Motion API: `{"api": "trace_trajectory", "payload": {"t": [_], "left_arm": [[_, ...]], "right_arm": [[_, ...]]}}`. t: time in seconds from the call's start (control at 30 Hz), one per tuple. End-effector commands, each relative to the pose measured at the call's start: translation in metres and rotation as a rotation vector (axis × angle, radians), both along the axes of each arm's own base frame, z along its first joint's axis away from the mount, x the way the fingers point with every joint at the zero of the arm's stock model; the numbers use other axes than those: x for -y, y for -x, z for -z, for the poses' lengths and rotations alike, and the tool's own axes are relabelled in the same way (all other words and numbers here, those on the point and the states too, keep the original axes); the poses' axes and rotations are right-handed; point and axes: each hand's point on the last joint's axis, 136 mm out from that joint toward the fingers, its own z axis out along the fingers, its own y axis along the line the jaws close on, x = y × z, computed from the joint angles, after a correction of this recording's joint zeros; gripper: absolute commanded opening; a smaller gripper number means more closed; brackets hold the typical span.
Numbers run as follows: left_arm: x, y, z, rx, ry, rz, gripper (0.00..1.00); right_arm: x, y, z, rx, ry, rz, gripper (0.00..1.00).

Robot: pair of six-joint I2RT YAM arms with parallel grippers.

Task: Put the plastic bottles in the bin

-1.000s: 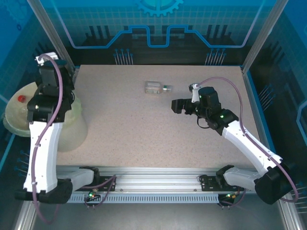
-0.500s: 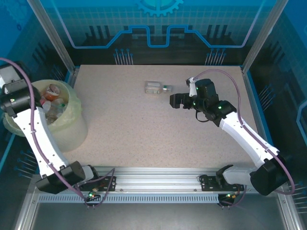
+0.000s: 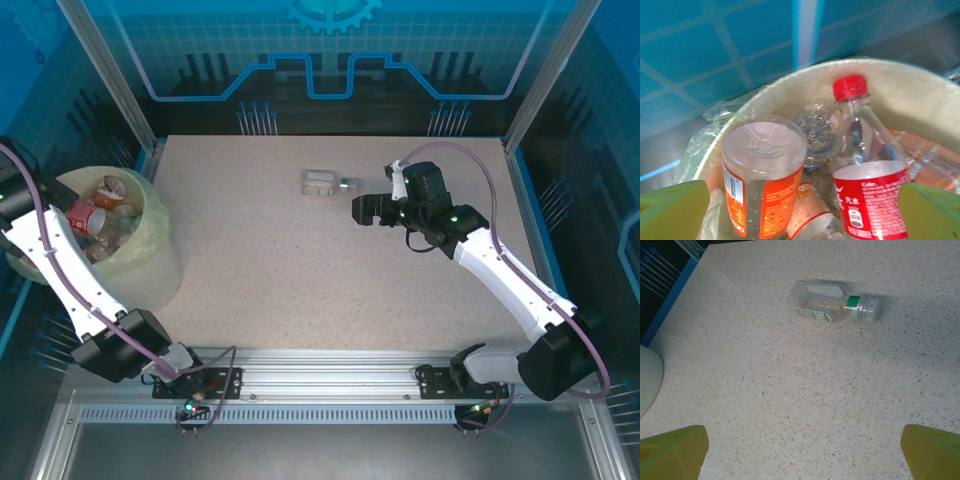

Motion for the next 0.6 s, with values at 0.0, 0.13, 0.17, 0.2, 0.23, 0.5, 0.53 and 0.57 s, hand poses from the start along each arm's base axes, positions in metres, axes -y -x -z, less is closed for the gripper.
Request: {"api": "trace_trajectory", "payload": {"t": [0.0,0.13,0.17,0.2,0.23,0.5,0.53,0.57], "left_arm": [[0.014,0.001,-0.026,0.097,-0.021,0.03,0.98],[0.02,-0.01,-0.022,0.13,0.015,0.076,0.99],[0.022,-0.013,-0.02,0.142,0.033,0.089,0.99],[0.026,-0.018,-0.019,0.161,0.052,0.112,0.99],[0.031,-0.023,-0.018,0.182,0.07,0.138,0.99],[0.095,-0.062,-0.037,0.27,0.021,0.397,0.99],[0.103,-0.066,-0.038,0.277,0.02,0.424,0.99],[0.112,-0.071,-0.04,0.291,0.026,0.452,0.99]], "right_arm": [[0.004,-0.001,-0.004,-0.002,-0.015,0.019,1.0],[0.006,-0.002,-0.005,0.014,-0.018,0.028,1.0],[0.005,-0.002,-0.006,0.022,-0.023,0.026,1.0],[0.005,-0.003,-0.005,0.024,-0.026,0.029,1.0],[0.006,-0.004,-0.004,0.03,-0.029,0.036,1.0],[0.008,-0.023,0.011,0.077,-0.013,0.049,1.0],[0.007,-0.025,0.012,0.08,-0.009,0.039,1.0],[0.005,-0.027,0.015,0.082,-0.001,0.029,1.0]]}}
